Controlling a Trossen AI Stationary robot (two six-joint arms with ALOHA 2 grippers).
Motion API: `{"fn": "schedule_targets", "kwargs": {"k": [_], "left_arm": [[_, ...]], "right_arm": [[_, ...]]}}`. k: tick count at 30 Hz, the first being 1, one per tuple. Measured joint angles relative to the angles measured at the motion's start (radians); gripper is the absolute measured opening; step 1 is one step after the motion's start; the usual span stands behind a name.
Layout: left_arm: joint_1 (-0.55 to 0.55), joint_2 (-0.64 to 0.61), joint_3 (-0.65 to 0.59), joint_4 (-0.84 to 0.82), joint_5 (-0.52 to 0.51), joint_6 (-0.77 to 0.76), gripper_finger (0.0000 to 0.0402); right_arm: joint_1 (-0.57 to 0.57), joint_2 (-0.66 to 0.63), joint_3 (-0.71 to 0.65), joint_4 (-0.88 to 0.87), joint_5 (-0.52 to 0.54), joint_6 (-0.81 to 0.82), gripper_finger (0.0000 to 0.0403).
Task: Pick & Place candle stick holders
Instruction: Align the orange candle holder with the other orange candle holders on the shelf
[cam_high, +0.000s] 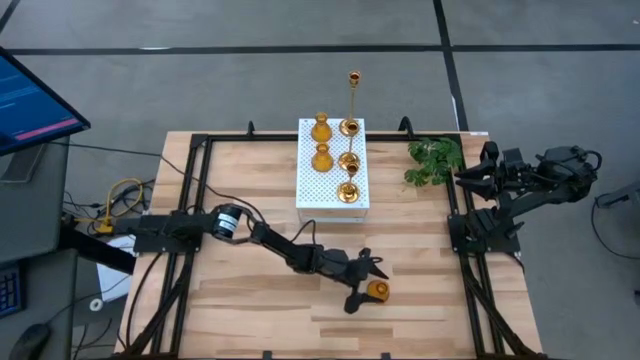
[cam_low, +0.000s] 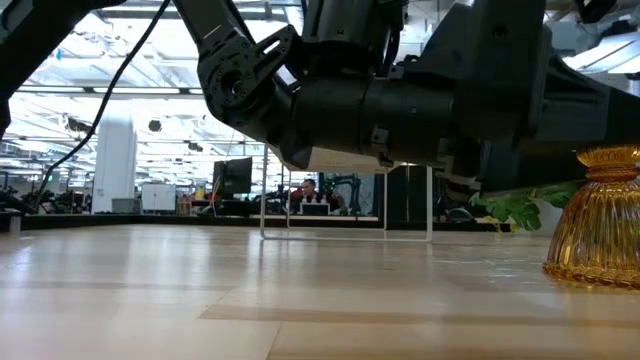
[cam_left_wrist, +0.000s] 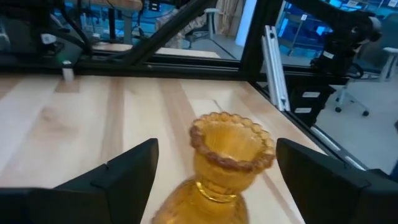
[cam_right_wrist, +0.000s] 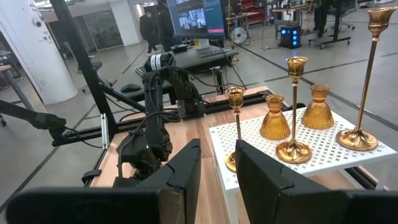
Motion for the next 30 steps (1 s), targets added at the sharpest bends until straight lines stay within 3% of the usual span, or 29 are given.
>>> {"fn": "schedule_targets", "kwargs": {"k": [5,17,26,30], "left_arm": [[0.0,0.0,0.0,0.0,-0.007,0.006,0.0288],[-0.002,0.0,0.0,0.001,-0.02,0.006,0.0134],[-0.008,-0.043,-0.002,-0.021,-0.076,0.026,0.0134],[-0.016,-0.14,-0.002,-0.178,-0.149,0.096,0.0134]], "right_arm": [[0.0,0.0,0.0,0.0,0.0,0.0,0.0091],[0.0,0.0,0.0,-0.004,0.002,0.0,0.0091],[0.0,0.0,0.0,-0.004,0.004,0.0,0.0091],[0.0,0.0,0.0,-0.004,0.004,0.005,0.0091]]}}
